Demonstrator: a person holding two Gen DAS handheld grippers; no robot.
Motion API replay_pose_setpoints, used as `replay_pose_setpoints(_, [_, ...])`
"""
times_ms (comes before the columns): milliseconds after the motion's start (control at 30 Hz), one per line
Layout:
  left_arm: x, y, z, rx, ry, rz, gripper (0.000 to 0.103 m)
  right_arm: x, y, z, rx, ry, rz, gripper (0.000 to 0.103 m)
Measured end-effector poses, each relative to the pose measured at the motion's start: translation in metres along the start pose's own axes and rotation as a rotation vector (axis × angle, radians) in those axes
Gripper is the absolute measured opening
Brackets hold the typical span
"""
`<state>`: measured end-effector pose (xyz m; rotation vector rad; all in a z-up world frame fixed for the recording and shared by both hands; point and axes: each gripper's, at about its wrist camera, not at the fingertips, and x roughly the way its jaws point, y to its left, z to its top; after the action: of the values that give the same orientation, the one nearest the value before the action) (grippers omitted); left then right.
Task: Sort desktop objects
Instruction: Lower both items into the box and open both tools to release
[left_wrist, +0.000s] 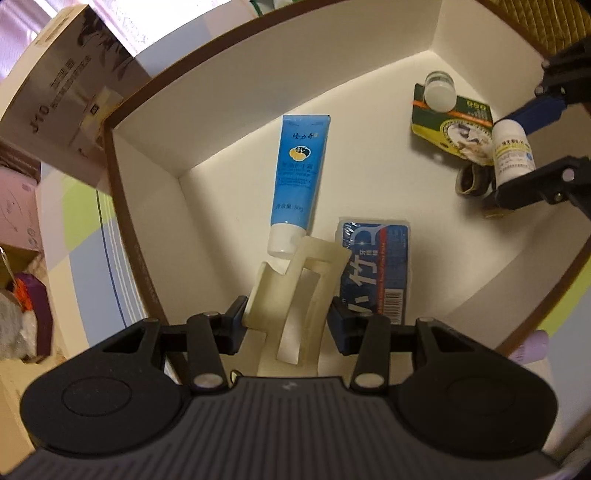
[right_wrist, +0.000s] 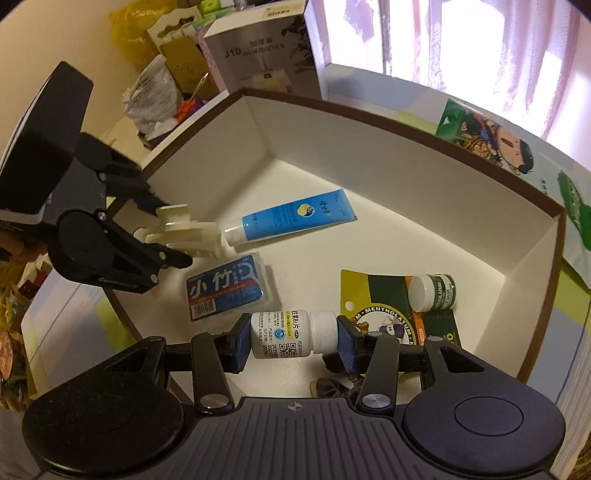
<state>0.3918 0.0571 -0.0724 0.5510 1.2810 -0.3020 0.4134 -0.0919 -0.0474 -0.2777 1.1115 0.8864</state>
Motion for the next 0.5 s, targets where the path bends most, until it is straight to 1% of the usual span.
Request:
replay_pose_setpoints(100, [0.004, -0.006, 0.0, 0.054, 0.003, 0.044, 0.045, 0.004, -0.002, 0.0, -0.007, 0.014, 0.004, 0.05])
replay_pose_setpoints(167, [0.004, -0.007, -0.002, 0.076, 0.002, 0.042, 0.051, 0.006, -0.004, -0.001, -0.013, 0.025, 0.011, 0.05])
replay_pose_setpoints(333, [-0.001, -0.005, -0.004, 0.108, -0.013, 0.061, 0.051, 0.013, -0.005, -0.003, -0.031, 0.046, 0.037, 0.05])
replay_pose_setpoints(500, [-0.006, -0.002, -0.005, 0.107, -0.023, 0.043, 0.051, 0.024, -0.004, -0.003, -0.044, 0.079, 0.058, 0.05])
